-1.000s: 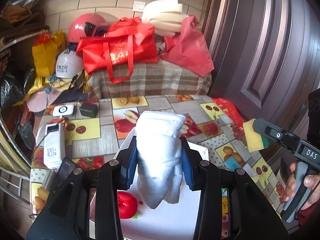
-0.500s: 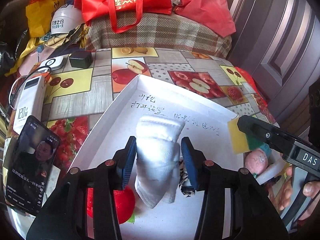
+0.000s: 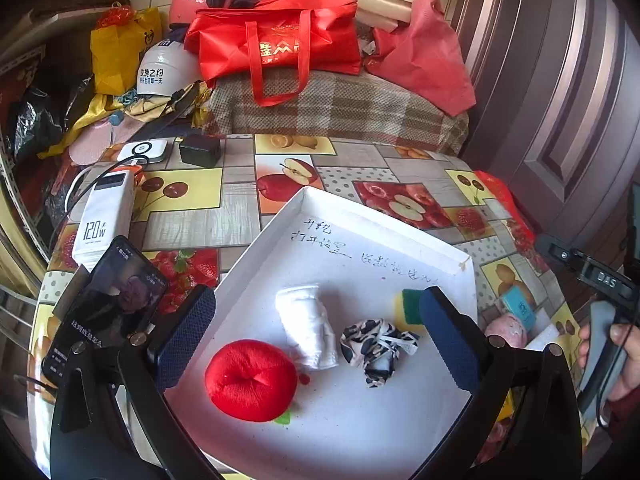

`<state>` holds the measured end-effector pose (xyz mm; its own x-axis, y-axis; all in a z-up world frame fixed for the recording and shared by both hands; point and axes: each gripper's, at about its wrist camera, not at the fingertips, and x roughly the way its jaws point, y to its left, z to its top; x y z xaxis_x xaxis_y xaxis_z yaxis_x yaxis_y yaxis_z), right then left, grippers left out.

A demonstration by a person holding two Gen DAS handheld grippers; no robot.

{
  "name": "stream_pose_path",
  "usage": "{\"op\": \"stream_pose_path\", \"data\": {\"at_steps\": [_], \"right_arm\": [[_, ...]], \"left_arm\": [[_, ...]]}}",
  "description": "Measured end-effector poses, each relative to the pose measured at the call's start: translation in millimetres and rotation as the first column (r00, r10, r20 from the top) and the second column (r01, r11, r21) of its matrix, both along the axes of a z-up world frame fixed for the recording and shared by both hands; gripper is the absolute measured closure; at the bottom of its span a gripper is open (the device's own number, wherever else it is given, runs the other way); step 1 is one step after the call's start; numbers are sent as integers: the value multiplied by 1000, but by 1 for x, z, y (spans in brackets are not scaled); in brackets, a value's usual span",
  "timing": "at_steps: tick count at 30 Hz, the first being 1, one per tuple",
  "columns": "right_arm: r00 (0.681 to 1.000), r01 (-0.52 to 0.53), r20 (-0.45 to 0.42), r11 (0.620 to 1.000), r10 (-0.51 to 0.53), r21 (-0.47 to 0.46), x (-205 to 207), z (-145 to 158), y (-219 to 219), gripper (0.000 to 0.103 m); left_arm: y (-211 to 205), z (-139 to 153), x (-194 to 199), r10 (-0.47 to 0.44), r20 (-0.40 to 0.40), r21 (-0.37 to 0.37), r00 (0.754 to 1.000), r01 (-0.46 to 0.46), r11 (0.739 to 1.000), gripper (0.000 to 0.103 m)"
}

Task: Organize soft objects
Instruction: 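Release the white cloth into the tray while the right tool drops the sponge there, then grasp the yellow tissue pack with the left tool while the right tool grasps a white foam block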

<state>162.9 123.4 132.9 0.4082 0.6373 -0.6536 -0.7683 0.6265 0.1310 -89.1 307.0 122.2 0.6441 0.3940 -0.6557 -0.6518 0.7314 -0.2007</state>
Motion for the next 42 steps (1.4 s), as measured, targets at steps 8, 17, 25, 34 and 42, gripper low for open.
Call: {"op": "stream_pose_path", "data": {"at_steps": [8,17,25,34,42], "right_arm": [[990,-16,131,962,53,-273,8,-46,0,0],[969,-193,66,894,239,-404,-24,-80,2,0],[930,-321,14,832,367,-452,-77,-114,-78,0],[947,-301,28,916,319,-264,-88,-76,-140,0],[901,-390,118,898,418,-202,-117,-37,-119,0]], "left_arm": [[-61,-15,-27,-123,-20,-52,992,121,991,0],[-110,-24,-45,-192,-38,-106,981,188,977,0],[-130,-19,-48,-216,-32,-115,976,211,971,0],[-150,-28,-40,-247,-54,-144,967,238,961,0],[-158,-21,-51,-216,-35,-133,976,209,969,0]]}}
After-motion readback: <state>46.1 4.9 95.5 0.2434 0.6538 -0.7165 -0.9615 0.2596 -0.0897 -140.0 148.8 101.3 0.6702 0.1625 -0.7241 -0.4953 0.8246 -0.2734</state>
